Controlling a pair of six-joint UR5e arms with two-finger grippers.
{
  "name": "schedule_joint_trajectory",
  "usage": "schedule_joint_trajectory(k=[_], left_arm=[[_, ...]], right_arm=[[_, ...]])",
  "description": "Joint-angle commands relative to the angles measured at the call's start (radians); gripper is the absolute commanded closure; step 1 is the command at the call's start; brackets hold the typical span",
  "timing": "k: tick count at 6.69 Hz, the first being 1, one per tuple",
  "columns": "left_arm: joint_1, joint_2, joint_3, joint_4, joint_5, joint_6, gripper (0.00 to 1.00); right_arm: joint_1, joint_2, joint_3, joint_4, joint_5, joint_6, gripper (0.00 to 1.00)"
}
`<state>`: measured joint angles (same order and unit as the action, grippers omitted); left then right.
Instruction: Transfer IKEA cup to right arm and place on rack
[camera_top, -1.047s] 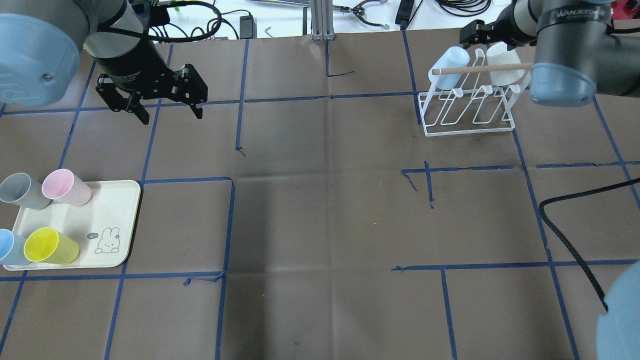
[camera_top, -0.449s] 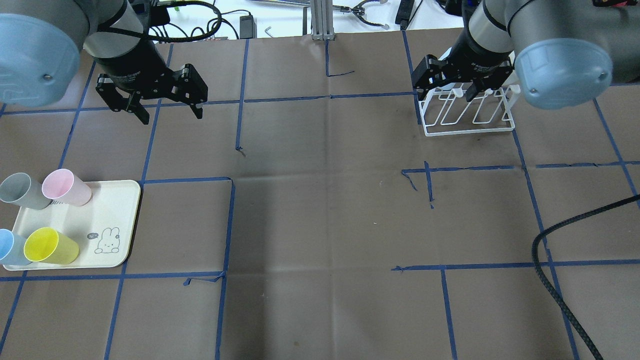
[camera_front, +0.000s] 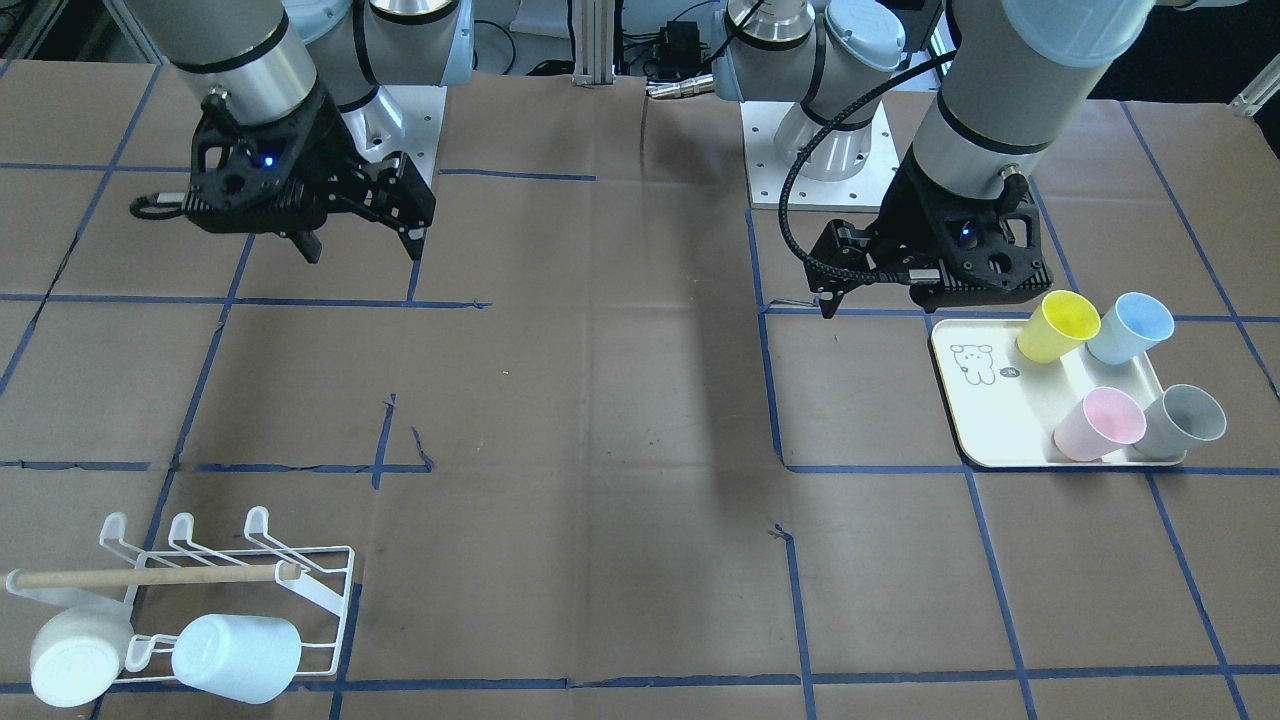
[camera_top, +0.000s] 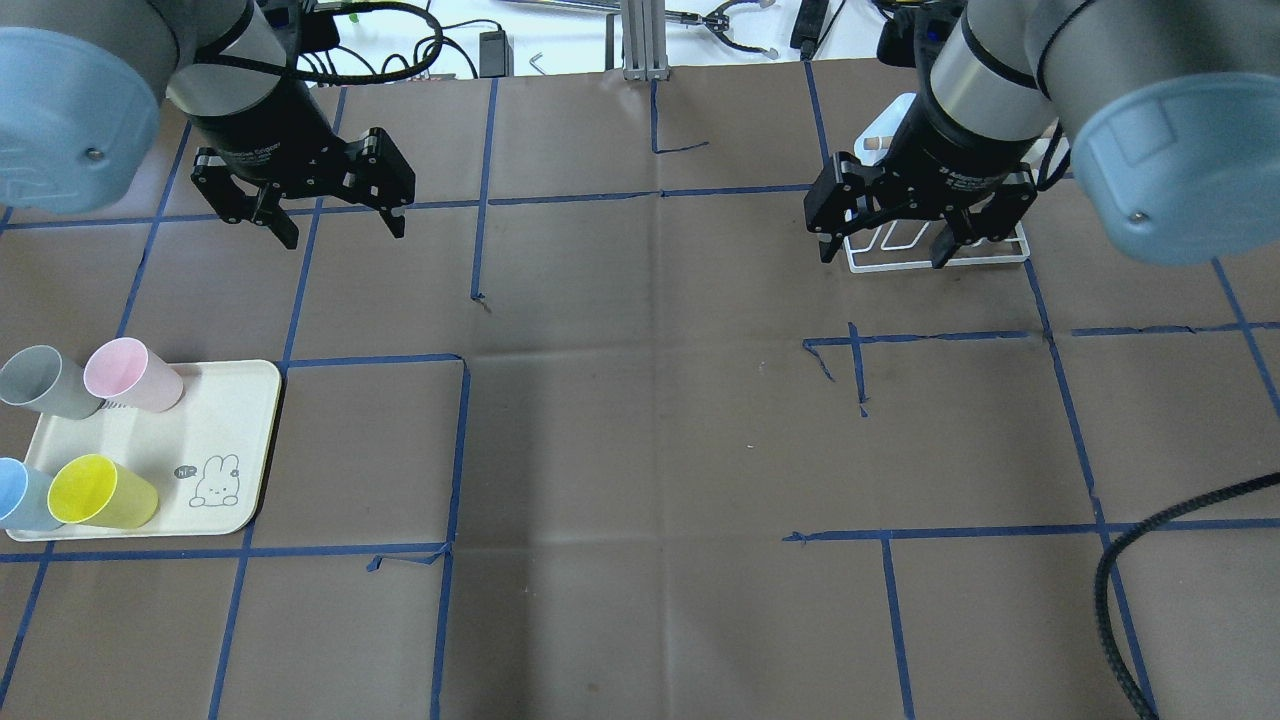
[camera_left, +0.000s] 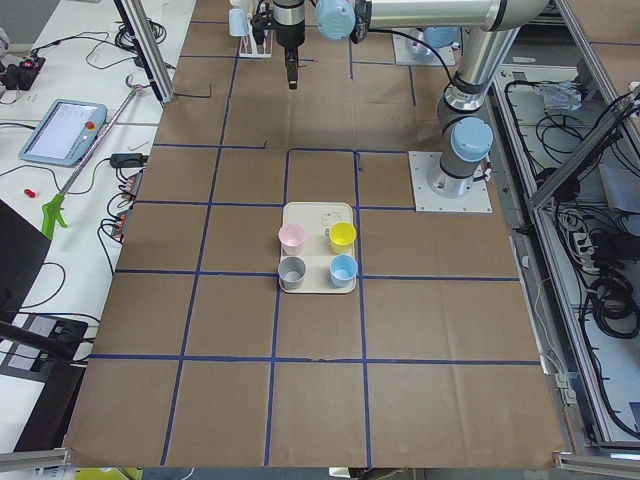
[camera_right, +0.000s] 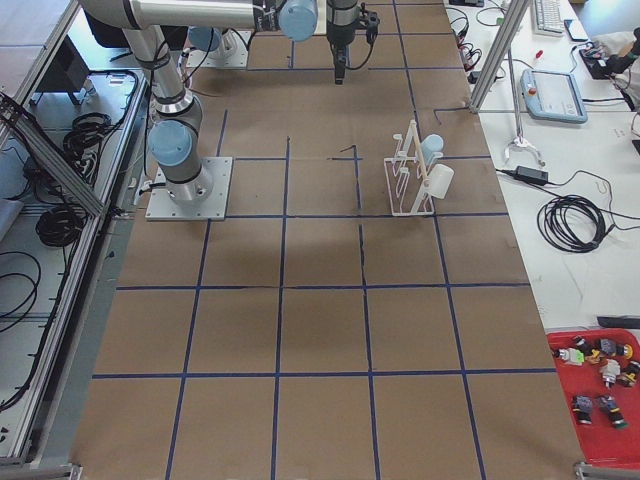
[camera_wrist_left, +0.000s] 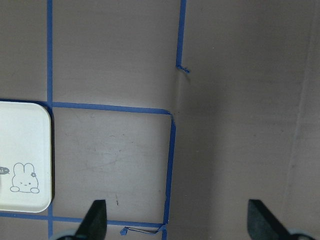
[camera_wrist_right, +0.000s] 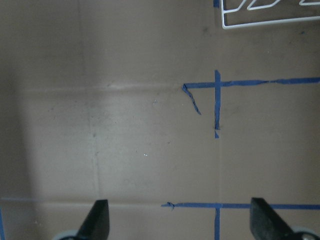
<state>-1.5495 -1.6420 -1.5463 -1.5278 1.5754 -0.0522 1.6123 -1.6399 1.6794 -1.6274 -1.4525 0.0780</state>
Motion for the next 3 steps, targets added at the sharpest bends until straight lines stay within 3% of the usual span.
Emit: schedule_joint_trajectory(k=[1,3], left_arm=[[0.0,-0.001,0.0,0.0,0.0,0.0,0.0],[0.0,-0.001,0.0,0.0,0.0,0.0,0.0]], right_arm=[[-0.002,-0.084,0.051,0.015,-0.056,-0.006,0.0],[-0.002,-0.08,0.049,0.014,-0.065,-0.003,0.0]])
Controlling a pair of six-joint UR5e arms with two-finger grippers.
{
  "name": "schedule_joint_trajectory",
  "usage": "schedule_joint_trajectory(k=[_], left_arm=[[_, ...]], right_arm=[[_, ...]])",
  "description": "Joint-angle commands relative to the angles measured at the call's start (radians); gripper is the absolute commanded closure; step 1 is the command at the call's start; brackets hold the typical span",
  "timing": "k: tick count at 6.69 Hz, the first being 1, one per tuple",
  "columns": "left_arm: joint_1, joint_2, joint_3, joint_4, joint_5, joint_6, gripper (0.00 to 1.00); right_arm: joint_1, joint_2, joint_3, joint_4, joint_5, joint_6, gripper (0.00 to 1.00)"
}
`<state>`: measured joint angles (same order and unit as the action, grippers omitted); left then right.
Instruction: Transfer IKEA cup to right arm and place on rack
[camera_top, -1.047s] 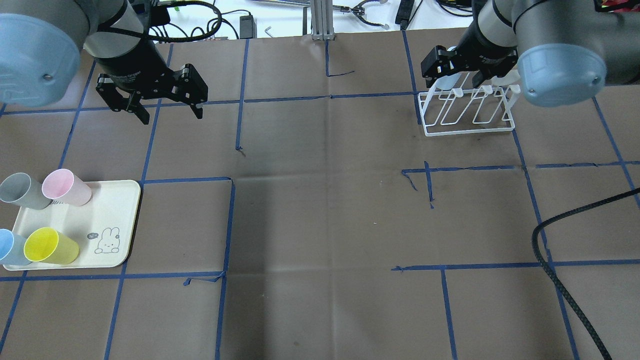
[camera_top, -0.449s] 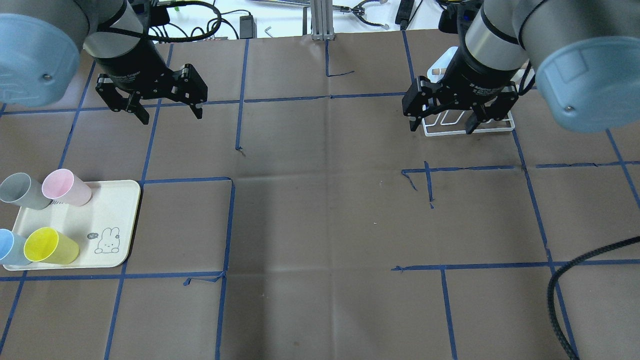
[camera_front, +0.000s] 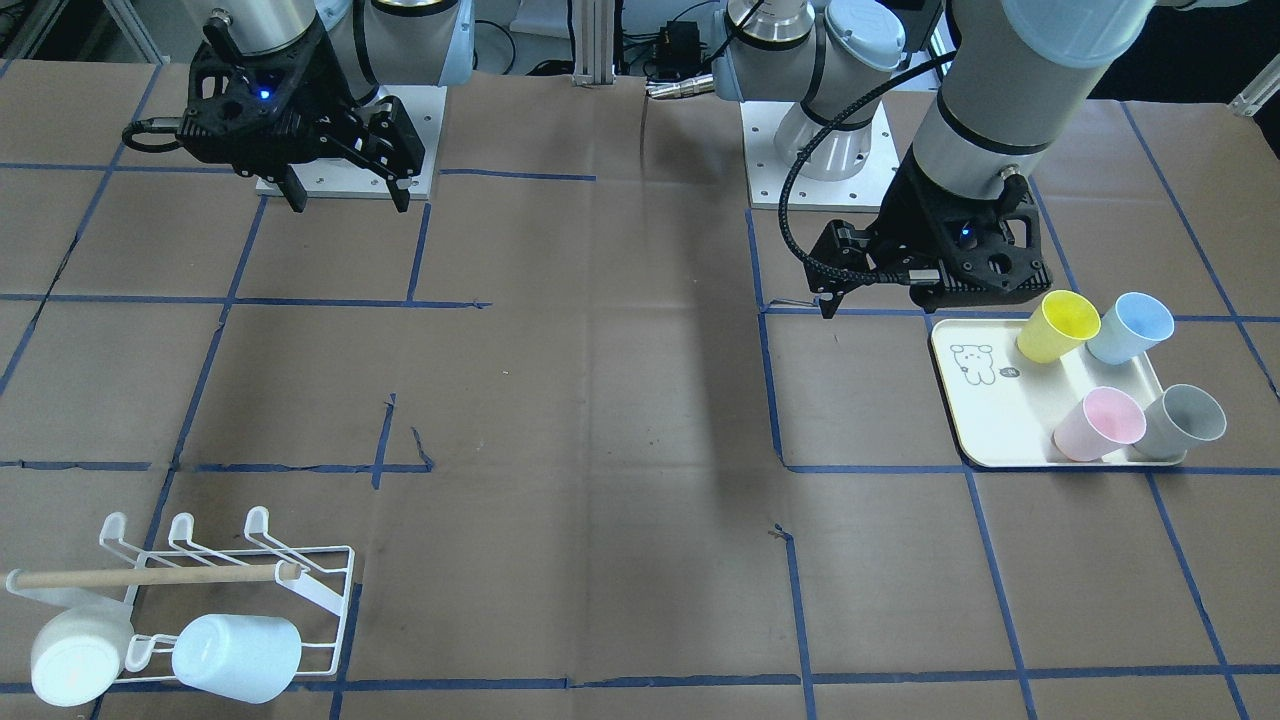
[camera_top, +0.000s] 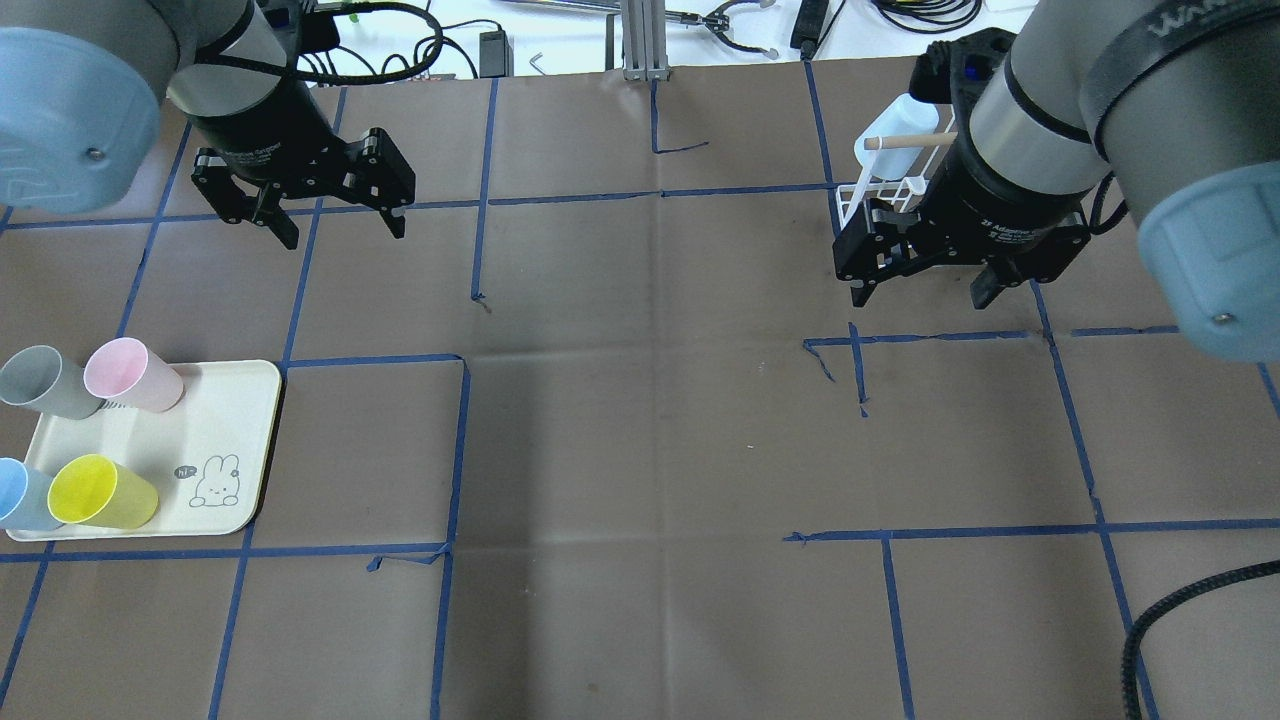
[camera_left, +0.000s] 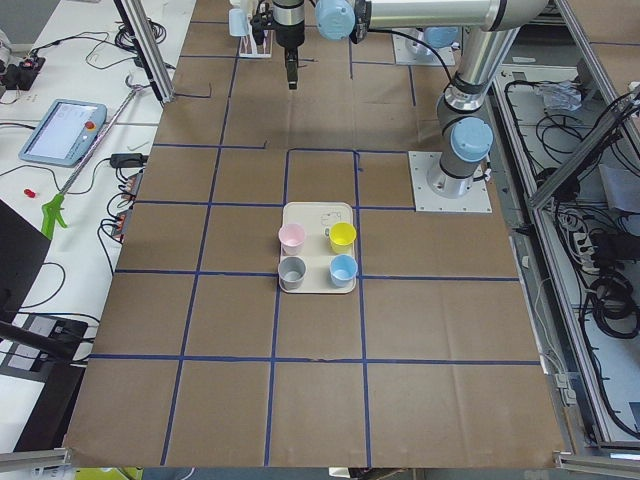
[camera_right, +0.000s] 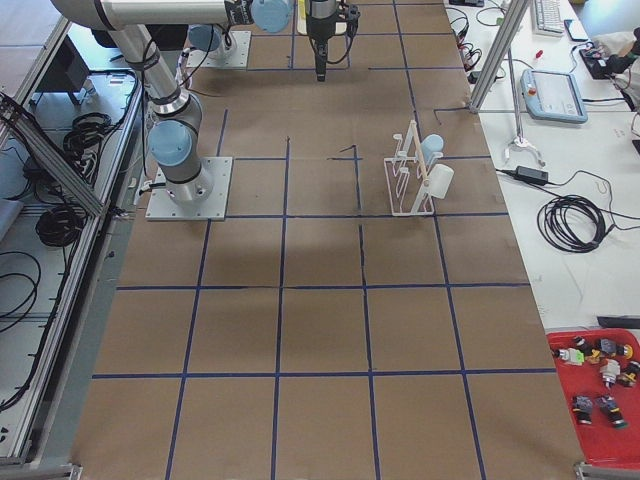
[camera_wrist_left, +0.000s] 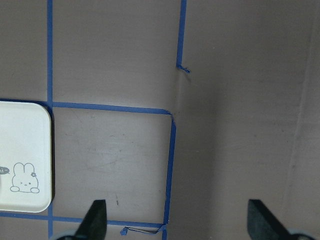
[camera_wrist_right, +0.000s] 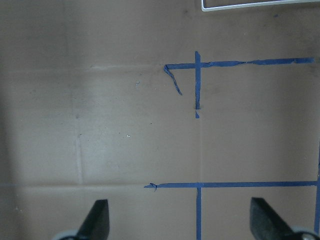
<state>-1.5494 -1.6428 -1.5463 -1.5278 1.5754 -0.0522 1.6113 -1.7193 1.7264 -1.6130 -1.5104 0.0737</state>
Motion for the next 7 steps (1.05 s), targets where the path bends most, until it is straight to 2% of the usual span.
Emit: schedule_joint_trajectory(k=[1,7], left_arm=[[-0.001,0.0,0.0,0.0,0.0,0.0,0.0],[-0.001,0.0,0.0,0.0,0.0,0.0,0.0]], right_arm=[[-0.001,0.007,0.001,-0.002,-0.007,-0.003,0.0],[-0.001,0.024,-0.001,-0.01,-0.011,0.0,0.0]])
